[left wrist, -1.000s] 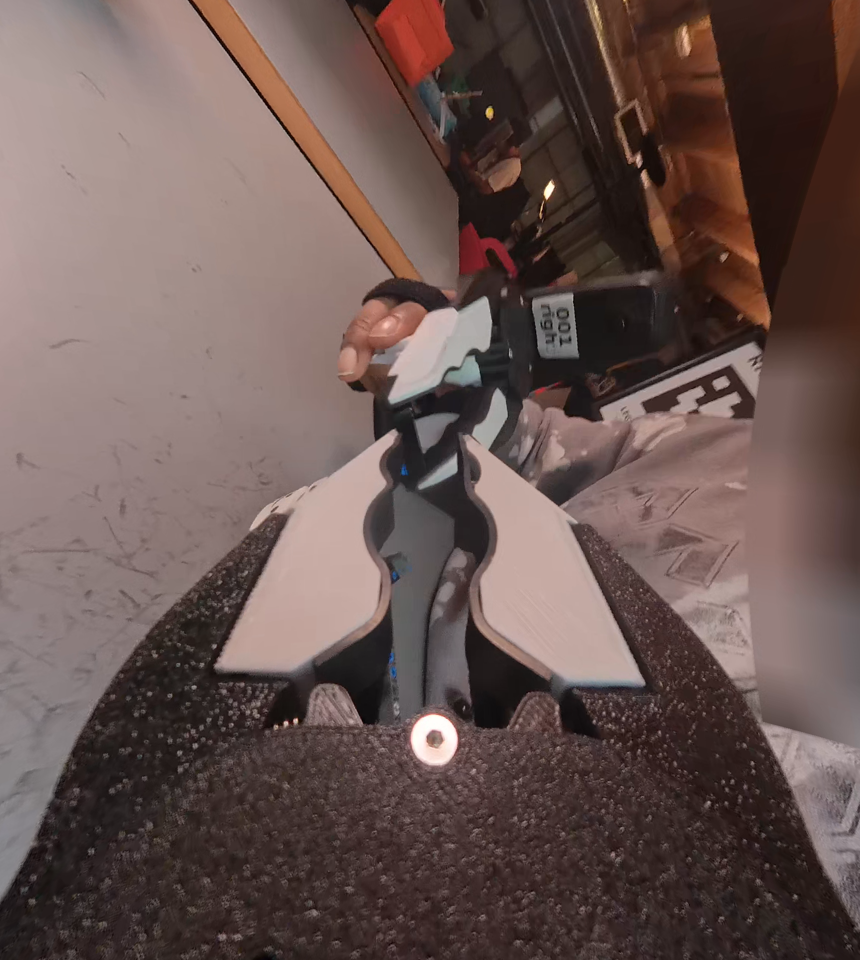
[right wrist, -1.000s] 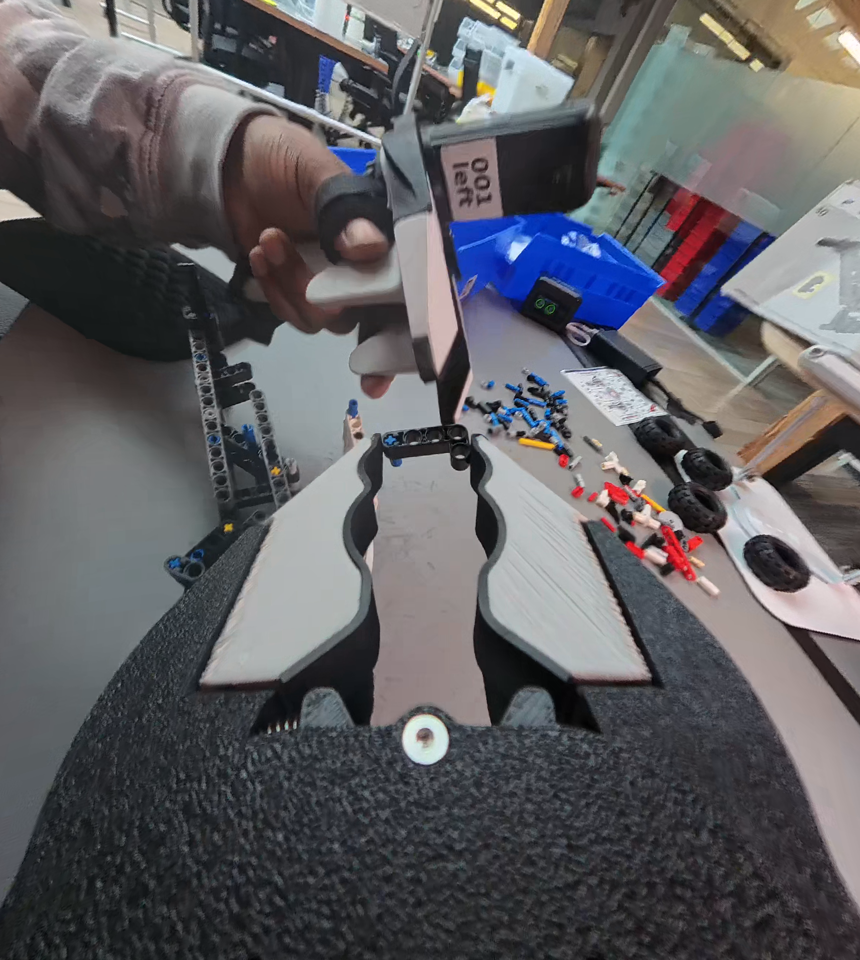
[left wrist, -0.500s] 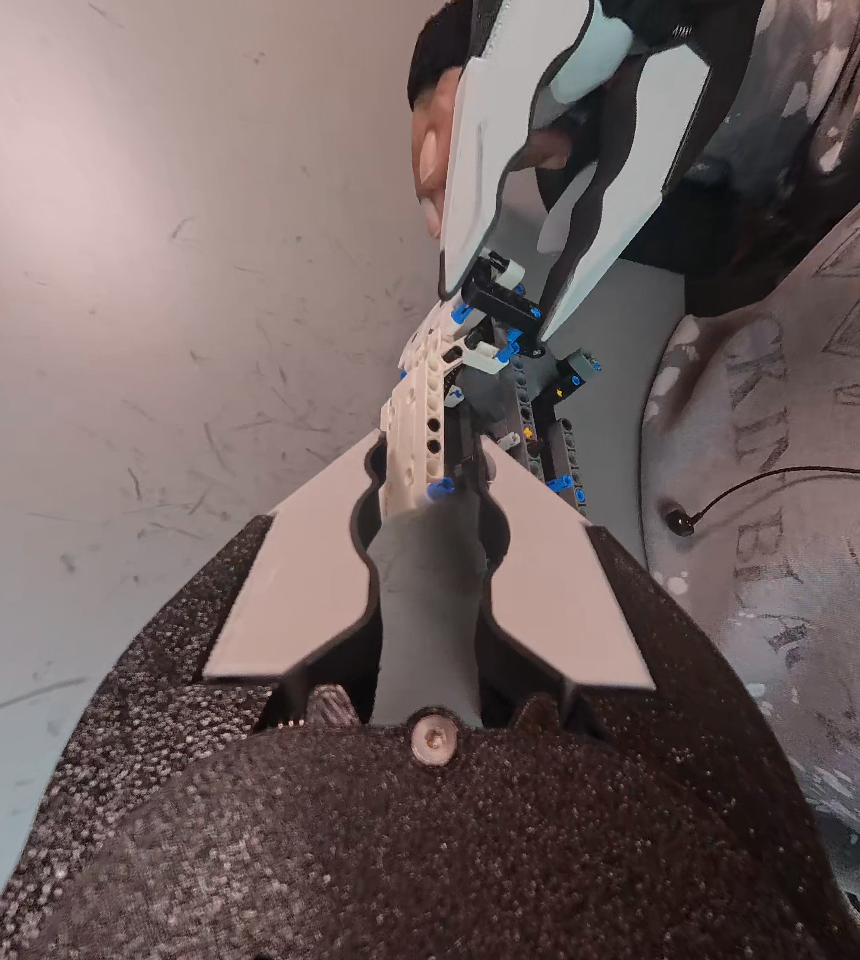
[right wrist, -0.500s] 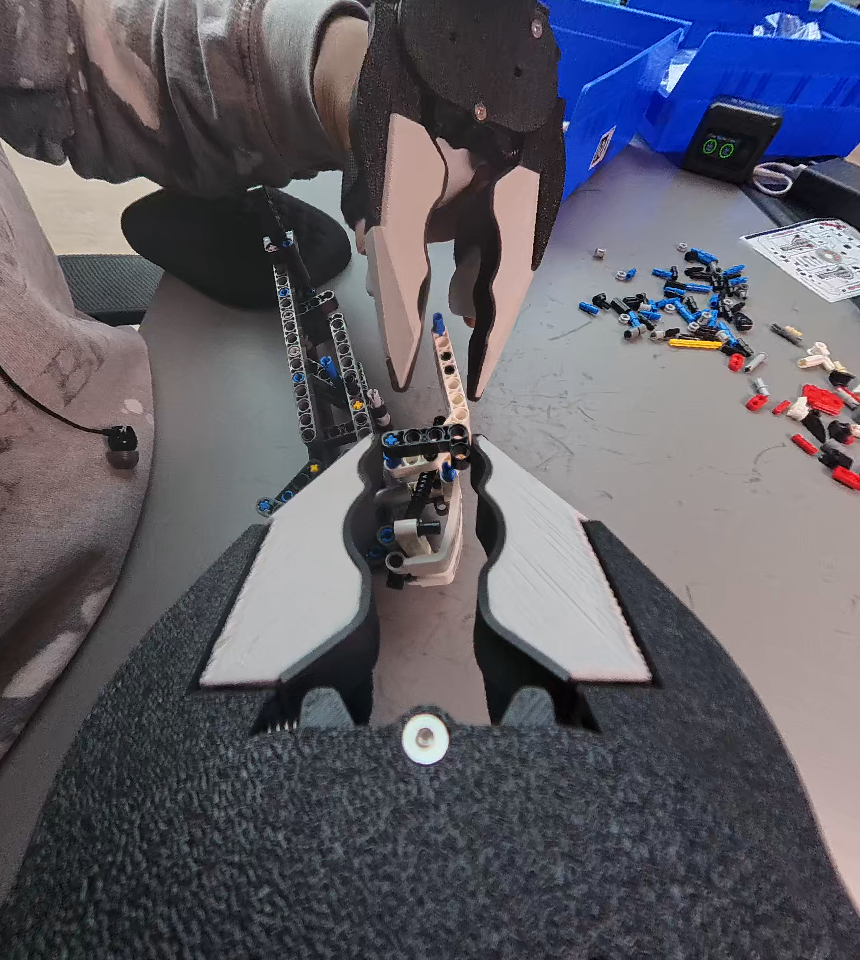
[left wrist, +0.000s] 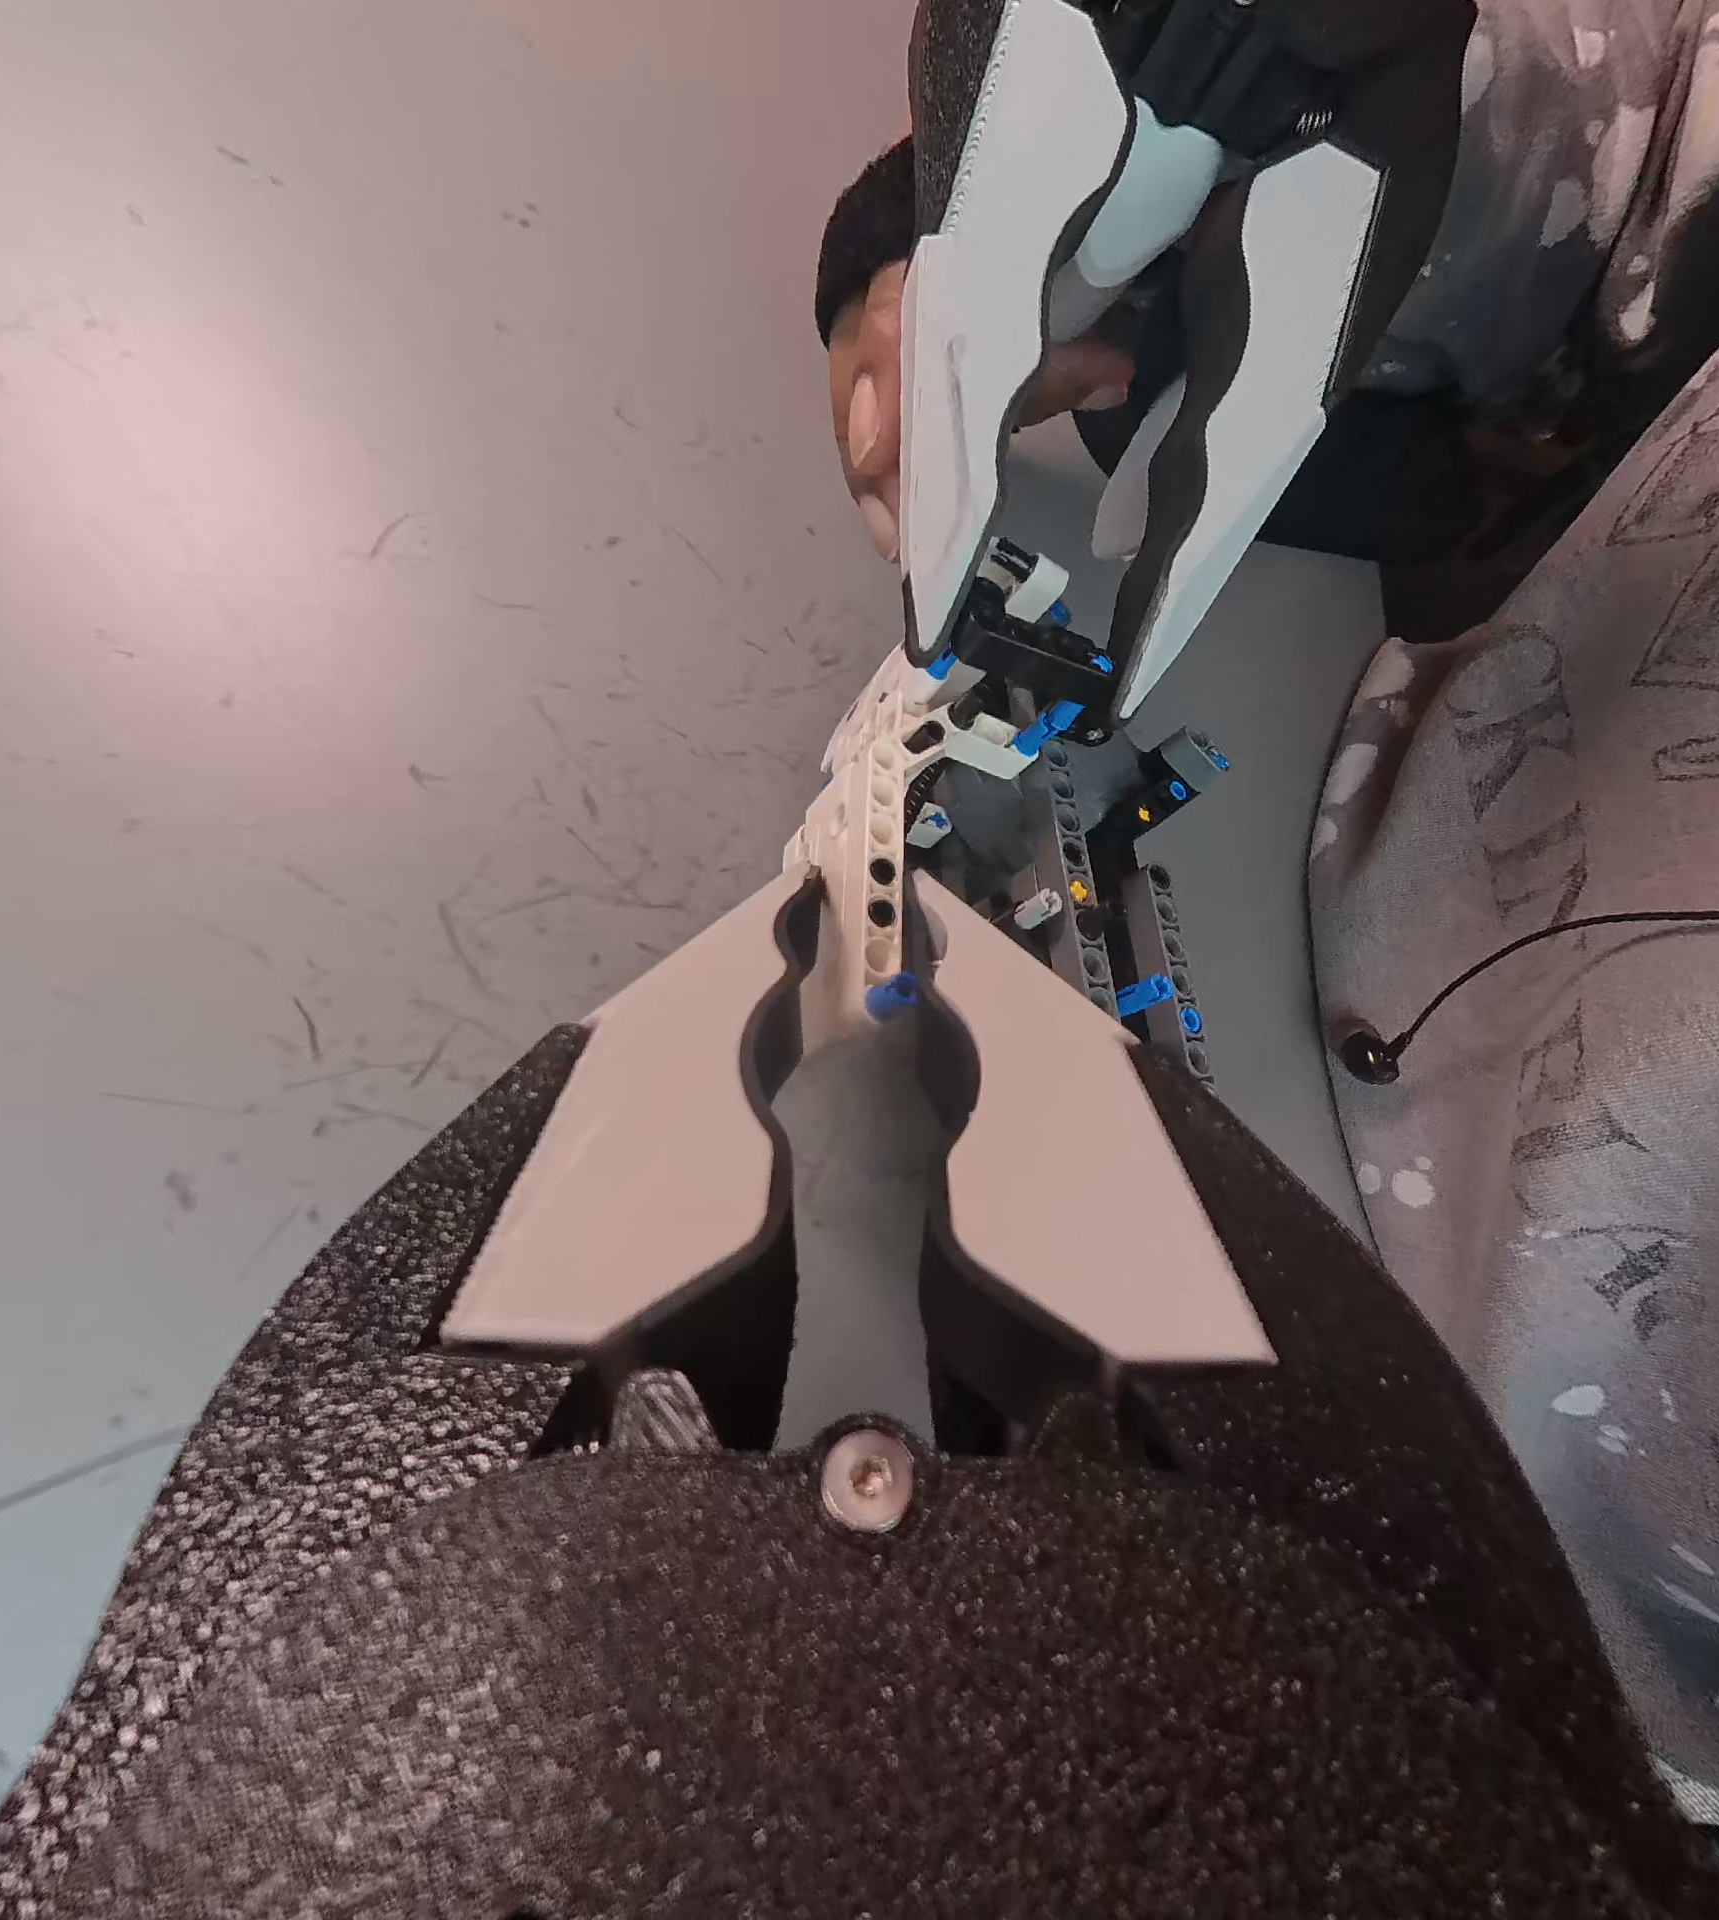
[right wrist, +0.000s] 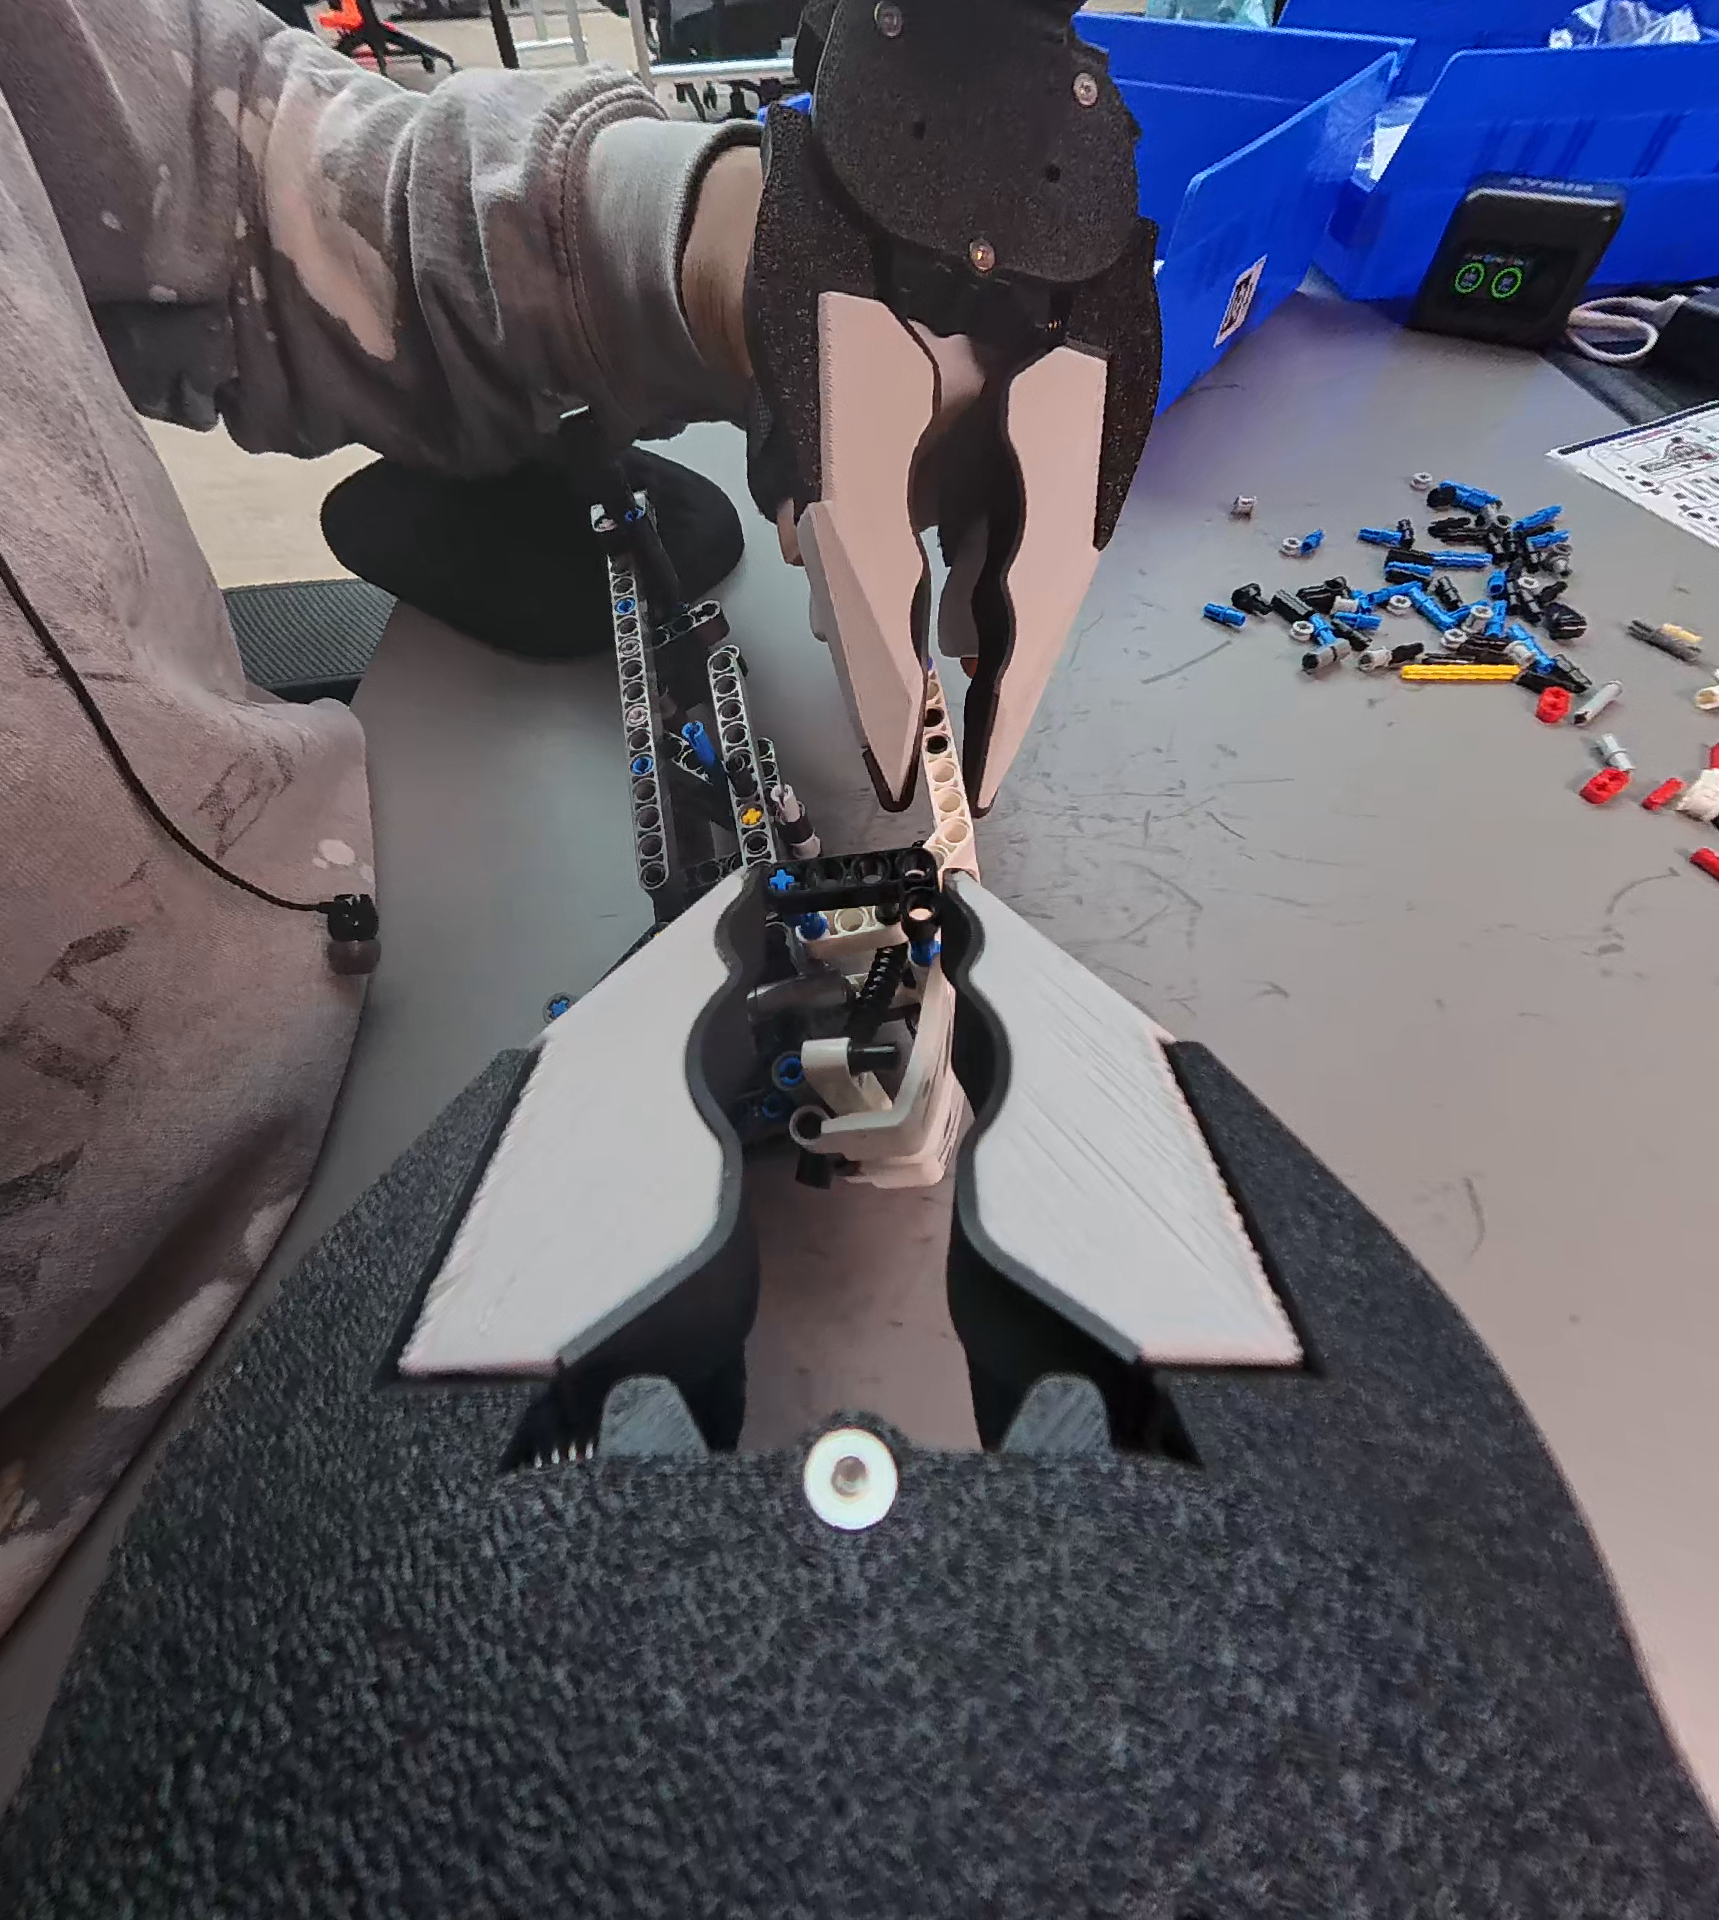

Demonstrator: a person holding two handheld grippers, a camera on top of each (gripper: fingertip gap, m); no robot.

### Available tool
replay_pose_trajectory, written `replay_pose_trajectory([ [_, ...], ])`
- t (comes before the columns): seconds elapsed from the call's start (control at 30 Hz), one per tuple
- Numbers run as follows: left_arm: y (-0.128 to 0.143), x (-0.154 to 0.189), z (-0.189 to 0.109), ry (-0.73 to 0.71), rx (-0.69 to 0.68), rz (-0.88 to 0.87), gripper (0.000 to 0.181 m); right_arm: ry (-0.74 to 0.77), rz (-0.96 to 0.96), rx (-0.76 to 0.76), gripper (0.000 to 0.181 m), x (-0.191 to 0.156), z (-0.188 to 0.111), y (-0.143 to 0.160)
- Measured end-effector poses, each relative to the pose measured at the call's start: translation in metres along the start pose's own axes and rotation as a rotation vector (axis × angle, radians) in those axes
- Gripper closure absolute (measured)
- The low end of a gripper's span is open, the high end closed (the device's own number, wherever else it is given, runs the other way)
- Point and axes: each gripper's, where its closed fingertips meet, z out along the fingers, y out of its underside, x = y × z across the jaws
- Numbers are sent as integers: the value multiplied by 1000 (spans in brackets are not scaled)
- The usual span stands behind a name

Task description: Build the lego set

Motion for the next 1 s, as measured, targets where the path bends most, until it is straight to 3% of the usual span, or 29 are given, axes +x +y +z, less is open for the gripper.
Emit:
replay_pose_trajectory([
  [1.0, 0, -2, 1, -4, 28, -33, 168, 71, 36, 20, 149, 1, 1, -1],
])
